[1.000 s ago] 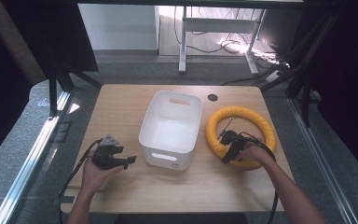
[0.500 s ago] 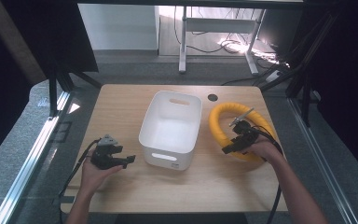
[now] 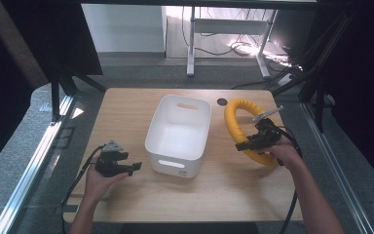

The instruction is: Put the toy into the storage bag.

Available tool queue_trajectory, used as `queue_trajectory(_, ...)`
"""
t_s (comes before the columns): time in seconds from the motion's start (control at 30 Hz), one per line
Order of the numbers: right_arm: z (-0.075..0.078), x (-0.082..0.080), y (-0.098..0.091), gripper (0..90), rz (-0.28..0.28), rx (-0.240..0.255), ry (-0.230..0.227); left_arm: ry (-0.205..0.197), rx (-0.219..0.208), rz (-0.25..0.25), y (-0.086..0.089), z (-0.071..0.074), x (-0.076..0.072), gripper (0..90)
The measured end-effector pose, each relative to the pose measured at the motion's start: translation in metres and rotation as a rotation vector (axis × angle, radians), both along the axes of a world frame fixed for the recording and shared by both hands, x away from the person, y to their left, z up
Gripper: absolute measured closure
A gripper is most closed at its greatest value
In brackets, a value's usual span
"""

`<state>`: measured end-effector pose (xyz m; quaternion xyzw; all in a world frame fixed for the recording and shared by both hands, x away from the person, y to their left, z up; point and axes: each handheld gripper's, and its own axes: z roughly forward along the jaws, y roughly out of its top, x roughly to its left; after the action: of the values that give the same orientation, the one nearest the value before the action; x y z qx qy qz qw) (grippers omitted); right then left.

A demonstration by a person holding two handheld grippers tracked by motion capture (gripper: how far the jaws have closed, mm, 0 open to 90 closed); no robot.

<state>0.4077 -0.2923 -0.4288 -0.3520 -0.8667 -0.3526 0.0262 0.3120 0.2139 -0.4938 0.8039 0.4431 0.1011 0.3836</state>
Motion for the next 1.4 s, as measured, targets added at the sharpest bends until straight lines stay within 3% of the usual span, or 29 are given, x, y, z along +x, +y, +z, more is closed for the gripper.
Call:
queue_trajectory(0.07, 0.001, 0.0, -0.001, 51.8, -0.004, 0.01, -0.003, 0.0, 0.0, -0.001, 0.0, 0.0, 0.0, 27.9)
queue_trajectory(0.23, 0.01, -0.004, -0.01, 51.9, -0.057, 0.114, -0.056, -0.009, -0.018, 0.008, 0.003, 0.003, -0.001, 27.8)
queue_trajectory(0.3, 0.011, -0.005, -0.011, 51.9, -0.055, 0.124, -0.063, -0.01, -0.019, 0.008, 0.004, 0.004, -0.001, 27.8)
queue_trajectory(0.4, 0.017, -0.009, -0.016, 51.9, -0.056, 0.185, -0.092, -0.009, -0.017, 0.006, 0.003, 0.004, -0.001, 27.8)
queue_trajectory(0.6, 0.025, -0.015, -0.02, 51.9, -0.07, 0.259, -0.142, -0.013, -0.02, 0.009, 0.004, 0.005, -0.002, 27.7)
queue_trajectory(1.07, 0.04, -0.028, -0.015, 51.8, -0.073, 0.355, -0.239, -0.011, -0.019, 0.009, 0.003, 0.005, -0.002, 27.7)
queue_trajectory(1.4, 0.041, -0.035, -0.01, 51.7, -0.088, 0.399, -0.269, -0.01, -0.013, 0.003, 0.003, 0.005, -0.001, 27.5)
